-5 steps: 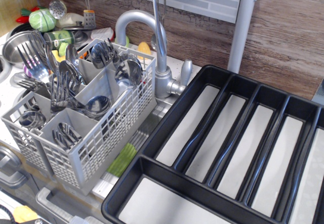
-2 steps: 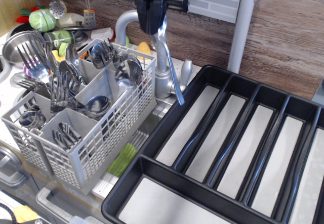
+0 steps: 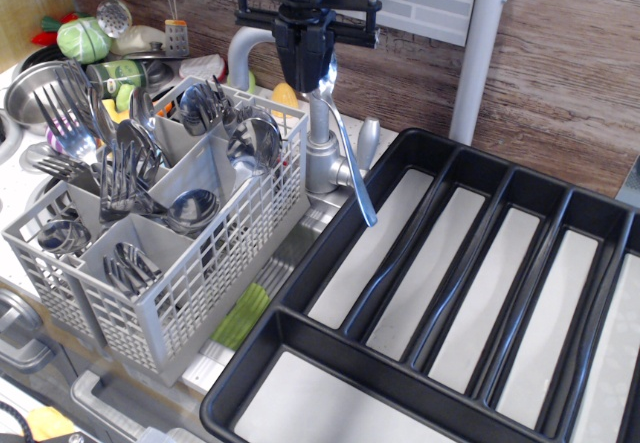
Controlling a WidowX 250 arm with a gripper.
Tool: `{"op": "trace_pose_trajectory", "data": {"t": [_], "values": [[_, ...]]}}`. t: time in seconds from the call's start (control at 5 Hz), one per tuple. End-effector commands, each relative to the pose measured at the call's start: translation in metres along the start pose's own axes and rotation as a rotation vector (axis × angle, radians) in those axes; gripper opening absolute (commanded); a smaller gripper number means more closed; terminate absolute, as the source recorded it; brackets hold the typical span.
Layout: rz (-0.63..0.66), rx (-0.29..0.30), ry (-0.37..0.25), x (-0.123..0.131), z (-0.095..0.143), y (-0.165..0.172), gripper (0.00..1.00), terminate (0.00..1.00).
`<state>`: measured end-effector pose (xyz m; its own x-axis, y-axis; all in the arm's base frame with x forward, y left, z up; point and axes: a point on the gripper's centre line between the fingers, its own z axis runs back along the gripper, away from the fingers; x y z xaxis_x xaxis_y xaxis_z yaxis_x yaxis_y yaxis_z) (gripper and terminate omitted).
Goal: Put small spoon from basket to tray
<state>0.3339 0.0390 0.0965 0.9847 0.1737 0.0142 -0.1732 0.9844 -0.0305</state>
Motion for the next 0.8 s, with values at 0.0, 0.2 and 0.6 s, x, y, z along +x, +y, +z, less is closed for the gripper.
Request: {"op": "trace_pose_trajectory", "data": {"t": [0.0,0.2,0.6], "values": [[-0.008,-0.007,-0.039,-0.001,0.000,0.002,0.00,0.00],[-0.005,0.004,-0.046,-0.011,-0.016,0.008,0.00,0.00],[0.014,0.032,-0.105,-0.031,-0.057,0.018,0.00,0.00]]}}
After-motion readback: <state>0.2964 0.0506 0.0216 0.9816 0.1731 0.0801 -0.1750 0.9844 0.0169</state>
